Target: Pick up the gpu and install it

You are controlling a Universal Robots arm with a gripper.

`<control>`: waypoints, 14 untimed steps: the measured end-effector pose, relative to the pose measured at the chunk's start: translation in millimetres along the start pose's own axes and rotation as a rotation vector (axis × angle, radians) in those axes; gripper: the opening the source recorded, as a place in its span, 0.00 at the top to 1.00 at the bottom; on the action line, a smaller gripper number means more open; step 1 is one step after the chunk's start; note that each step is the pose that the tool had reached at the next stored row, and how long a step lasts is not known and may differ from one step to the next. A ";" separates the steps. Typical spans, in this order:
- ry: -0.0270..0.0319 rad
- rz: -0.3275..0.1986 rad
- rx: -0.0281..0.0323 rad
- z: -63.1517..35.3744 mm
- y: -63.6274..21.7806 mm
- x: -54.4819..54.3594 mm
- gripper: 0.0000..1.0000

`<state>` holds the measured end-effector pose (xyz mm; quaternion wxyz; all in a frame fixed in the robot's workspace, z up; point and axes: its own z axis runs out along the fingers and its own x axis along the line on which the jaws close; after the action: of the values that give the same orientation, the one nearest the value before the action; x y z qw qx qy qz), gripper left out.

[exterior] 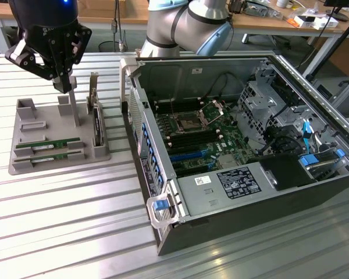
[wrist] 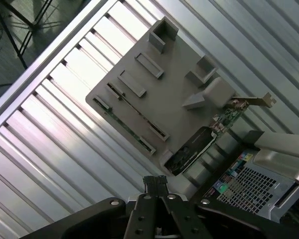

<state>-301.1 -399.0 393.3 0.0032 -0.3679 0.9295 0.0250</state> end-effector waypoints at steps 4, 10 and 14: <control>0.0010 -0.022 -0.0006 0.0 0.0 0.0 0.90; 0.0028 -0.064 -0.0016 0.0 0.0 0.0 0.90; 0.0039 -0.088 -0.0021 0.0 0.0 0.0 0.90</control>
<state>-301.1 -398.9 393.3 0.0021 -0.4086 0.9124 0.0251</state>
